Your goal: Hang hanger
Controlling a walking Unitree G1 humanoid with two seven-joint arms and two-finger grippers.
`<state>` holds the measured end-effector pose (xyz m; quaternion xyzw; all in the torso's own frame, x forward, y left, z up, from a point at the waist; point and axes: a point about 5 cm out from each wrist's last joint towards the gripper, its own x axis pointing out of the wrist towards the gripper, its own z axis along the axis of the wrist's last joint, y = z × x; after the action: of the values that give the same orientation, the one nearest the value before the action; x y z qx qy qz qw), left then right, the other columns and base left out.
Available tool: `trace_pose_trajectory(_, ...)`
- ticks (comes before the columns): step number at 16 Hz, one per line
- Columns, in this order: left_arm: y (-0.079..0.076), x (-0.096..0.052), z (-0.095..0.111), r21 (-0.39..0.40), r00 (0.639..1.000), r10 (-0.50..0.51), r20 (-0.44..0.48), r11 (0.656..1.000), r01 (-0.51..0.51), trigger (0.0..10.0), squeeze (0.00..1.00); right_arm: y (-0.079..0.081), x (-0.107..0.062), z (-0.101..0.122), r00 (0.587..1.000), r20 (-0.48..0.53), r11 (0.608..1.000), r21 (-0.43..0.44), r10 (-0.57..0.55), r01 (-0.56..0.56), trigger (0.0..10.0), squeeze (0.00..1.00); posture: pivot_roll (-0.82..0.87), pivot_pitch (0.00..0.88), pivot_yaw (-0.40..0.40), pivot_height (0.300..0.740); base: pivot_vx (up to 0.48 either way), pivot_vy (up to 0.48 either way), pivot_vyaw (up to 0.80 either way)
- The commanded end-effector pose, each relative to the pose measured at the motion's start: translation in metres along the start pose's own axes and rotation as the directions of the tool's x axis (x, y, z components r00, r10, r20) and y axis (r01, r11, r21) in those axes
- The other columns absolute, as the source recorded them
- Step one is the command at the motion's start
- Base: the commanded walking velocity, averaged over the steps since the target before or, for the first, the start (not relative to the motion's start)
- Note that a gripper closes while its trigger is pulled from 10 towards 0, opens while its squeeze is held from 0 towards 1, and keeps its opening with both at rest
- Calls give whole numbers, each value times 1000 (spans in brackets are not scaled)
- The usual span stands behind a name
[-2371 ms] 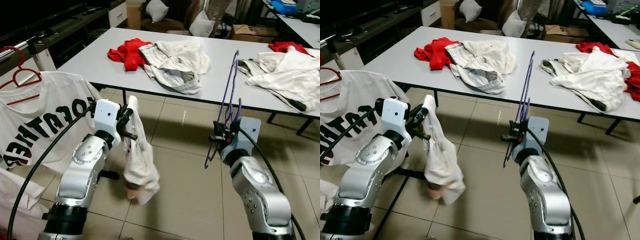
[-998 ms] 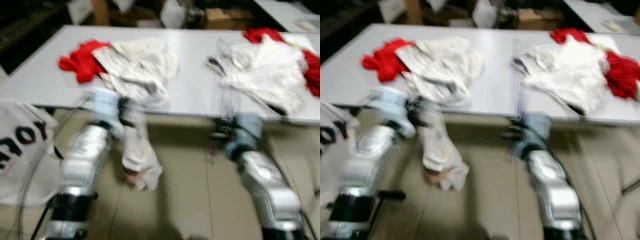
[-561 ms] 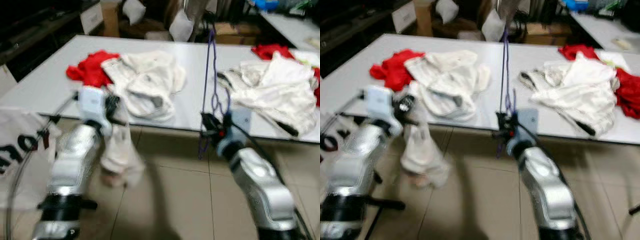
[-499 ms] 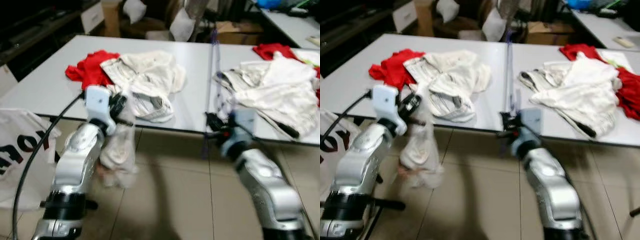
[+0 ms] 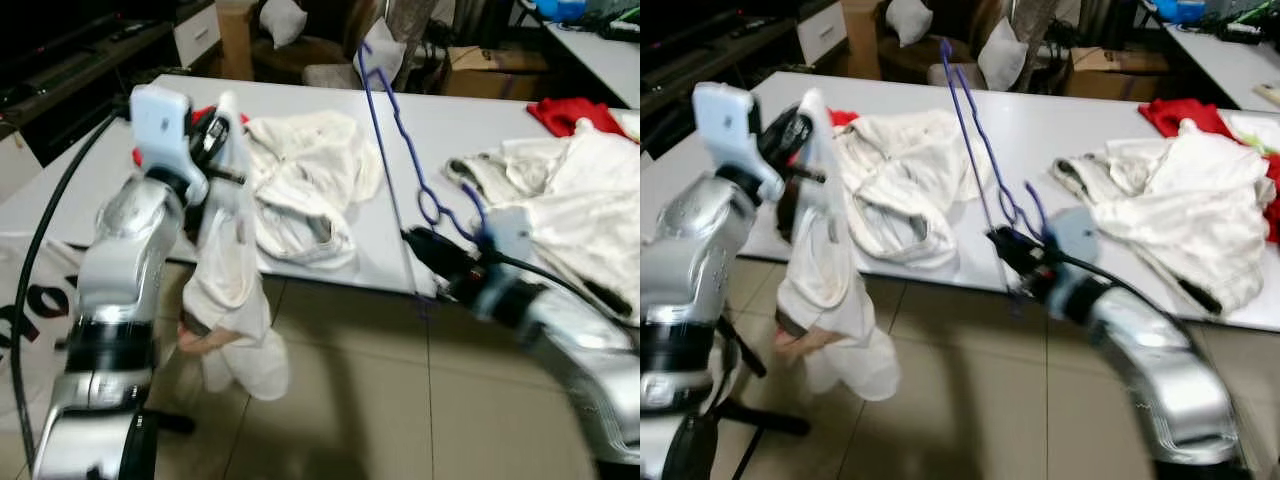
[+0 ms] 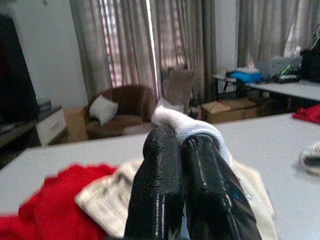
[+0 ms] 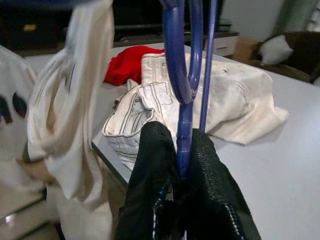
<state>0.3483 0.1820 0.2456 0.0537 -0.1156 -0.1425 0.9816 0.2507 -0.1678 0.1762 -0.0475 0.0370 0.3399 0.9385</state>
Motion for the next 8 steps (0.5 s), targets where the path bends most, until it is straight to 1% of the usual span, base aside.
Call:
trace_pose_trajectory(1,15,4,12,22,999,21,32,1000,-22,10000,0,7,-6,8,994,-3,993,-22,113,-113,10000,0,-60,0,15,740,360,0,0)
trace_pose_trajectory(2,19,13,28,40,997,4,72,999,-7,10000,0,8,-19,13,978,-40,978,-37,204,-206,10000,0,-62,0,16,740,356,0,0)
trace_pose_trajectory(3,20,16,33,42,996,-6,87,999,2,10000,0,9,-23,15,969,-52,969,-40,240,-242,10000,0,-62,0,17,740,360,0,0)
trace_pose_trajectory(4,19,22,47,43,991,-38,126,999,33,10000,0,11,-32,20,949,-76,950,-36,307,-310,10000,0,-62,0,17,740,360,0,0)
trace_pose_trajectory(6,18,28,58,44,986,-65,155,997,59,10000,0,12,-36,21,933,-100,937,-28,344,-349,10000,0,-61,0,15,740,364,0,0)
trace_pose_trajectory(7,15,32,66,37,979,-94,179,995,89,10000,0,14,-39,20,920,-123,926,-20,371,-376,10000,0,-61,0,14,740,368,0,0)
trace_pose_trajectory(8,14,33,69,36,976,-109,189,994,104,10000,0,15,-40,20,915,-129,922,-18,381,-387,10000,0,-61,0,14,740,368,0,0)
